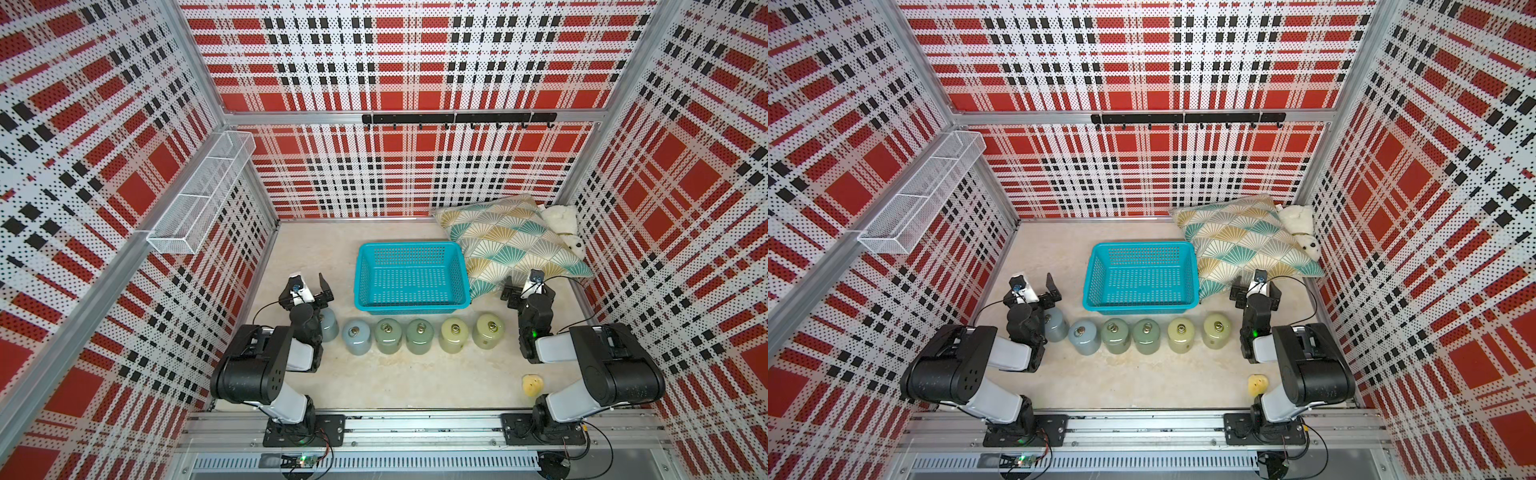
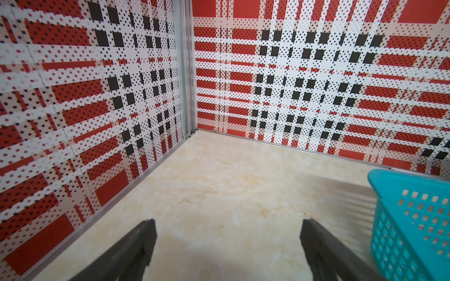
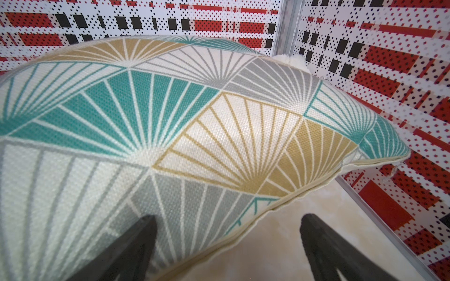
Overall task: Take the tea canister out of the basket
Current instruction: Reset both arms
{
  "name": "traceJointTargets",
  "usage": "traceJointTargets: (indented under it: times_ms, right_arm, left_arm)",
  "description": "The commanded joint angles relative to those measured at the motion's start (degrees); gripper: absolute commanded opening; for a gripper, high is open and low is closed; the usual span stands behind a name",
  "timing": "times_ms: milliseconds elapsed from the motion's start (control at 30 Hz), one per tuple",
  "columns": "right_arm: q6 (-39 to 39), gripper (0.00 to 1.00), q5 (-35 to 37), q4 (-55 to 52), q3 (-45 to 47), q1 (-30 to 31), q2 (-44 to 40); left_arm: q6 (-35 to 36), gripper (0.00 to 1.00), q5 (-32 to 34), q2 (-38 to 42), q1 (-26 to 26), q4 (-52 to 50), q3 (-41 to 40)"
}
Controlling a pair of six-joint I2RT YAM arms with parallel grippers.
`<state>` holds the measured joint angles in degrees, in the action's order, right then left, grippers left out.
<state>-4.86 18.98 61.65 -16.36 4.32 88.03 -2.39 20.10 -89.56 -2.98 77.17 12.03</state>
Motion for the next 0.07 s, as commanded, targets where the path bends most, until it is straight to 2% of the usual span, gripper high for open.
traceJointTargets:
  times_ms: [0,33]
  right_arm:
    - [-0.38,1.0,-0.97,0.74,-0.6,-0.36,0.39]
    - [-0.33,1.0,-1.0,0.67,-0.6,-0.36,0.38]
  left_arm:
    - [0.66,0.99,-0.41,-0.36,-0.11,1.85,0.01]
    - [0.67,0.99,-0.42,-0.35,-0.1,1.86,-0.07]
